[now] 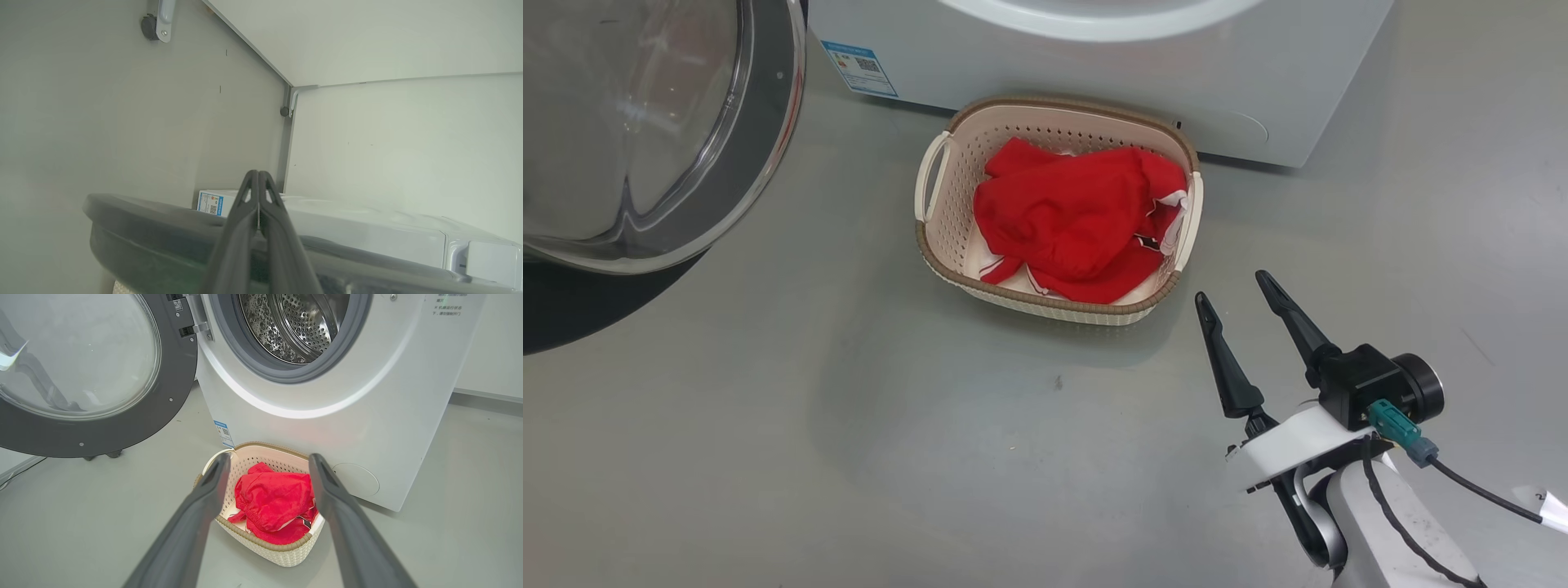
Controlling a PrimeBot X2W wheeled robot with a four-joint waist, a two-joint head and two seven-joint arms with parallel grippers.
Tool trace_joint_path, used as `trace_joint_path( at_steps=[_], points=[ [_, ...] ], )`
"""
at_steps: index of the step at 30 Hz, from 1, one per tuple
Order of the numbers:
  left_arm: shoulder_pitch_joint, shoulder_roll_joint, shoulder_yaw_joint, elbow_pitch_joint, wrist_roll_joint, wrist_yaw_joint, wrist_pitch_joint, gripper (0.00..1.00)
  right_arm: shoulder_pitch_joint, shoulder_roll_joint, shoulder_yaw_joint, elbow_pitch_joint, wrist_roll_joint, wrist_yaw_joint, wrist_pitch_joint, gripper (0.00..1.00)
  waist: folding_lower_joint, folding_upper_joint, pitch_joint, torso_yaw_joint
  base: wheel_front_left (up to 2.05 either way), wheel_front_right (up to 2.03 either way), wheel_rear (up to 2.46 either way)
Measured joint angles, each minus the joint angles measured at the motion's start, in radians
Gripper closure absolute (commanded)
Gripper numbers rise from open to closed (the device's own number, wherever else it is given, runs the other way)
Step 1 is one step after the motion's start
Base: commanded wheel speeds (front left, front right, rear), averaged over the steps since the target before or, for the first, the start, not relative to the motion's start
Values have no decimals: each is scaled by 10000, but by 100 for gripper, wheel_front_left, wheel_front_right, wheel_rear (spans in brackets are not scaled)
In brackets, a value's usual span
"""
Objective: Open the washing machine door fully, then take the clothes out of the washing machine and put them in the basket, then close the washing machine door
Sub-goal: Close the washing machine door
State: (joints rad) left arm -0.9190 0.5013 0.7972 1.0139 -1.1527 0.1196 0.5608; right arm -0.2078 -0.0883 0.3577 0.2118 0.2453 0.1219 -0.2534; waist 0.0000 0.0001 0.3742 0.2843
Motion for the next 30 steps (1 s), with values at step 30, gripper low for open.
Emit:
trace_joint_path(
  at_steps=[30],
  points=[
    [-38, -140, -1014, 445, 0, -476, 2360, 100, -79, 100, 29, 219, 6, 0, 2, 0, 0, 0, -532, 186, 0, 0, 0]
  ],
)
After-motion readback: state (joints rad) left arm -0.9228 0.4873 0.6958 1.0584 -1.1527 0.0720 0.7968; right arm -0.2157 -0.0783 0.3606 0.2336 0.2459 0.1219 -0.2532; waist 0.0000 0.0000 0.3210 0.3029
